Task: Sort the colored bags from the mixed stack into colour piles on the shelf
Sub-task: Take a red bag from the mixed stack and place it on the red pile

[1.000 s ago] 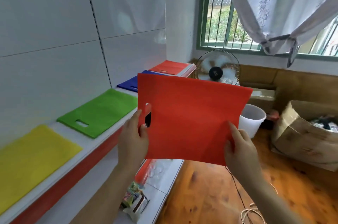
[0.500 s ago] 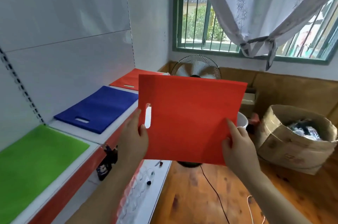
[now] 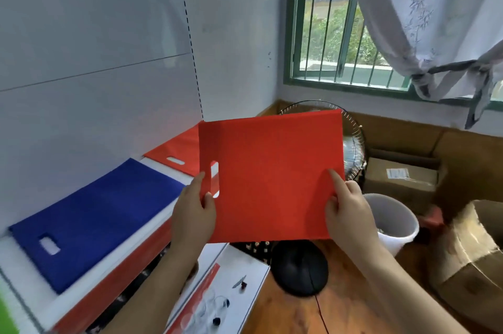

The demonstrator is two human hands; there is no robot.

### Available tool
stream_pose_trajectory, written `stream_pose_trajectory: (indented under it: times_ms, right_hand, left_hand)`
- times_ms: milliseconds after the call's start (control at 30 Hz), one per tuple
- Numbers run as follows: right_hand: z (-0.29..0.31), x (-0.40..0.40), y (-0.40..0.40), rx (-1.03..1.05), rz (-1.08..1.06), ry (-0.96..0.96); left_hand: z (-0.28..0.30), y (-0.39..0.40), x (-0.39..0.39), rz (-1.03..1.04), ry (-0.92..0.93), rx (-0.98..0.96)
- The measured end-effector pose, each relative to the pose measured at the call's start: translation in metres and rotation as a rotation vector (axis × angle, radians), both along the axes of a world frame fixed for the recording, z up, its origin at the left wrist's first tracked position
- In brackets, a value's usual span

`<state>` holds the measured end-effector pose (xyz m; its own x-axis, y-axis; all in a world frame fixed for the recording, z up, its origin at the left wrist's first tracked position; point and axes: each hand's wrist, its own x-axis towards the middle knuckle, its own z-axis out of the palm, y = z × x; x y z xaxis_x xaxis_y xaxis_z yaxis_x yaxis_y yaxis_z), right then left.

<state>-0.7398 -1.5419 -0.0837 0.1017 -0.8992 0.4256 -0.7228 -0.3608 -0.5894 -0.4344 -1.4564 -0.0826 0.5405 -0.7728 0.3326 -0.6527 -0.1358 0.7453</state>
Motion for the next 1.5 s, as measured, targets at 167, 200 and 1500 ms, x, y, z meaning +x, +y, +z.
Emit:
stream_pose_trajectory:
  times_ms: [167,200,1500]
  right_hand:
    - [-0.011,0.045,-0.085,-0.021,0.107,0.018]
    - [-0.013,0.056,-0.102,-0.024,0.127,0.019]
    - [-0.045,0.335,-0.428,0.015,0.881,0.603]
  left_hand:
    - [-0.008,-0.058,0.034,0.13,-0.018,-0.002]
    - [-0.01,-0.07,0.041,0.148,-0.014,-0.014]
    - [-0.04,-0.21,0.113,1.0,-0.292,0.757]
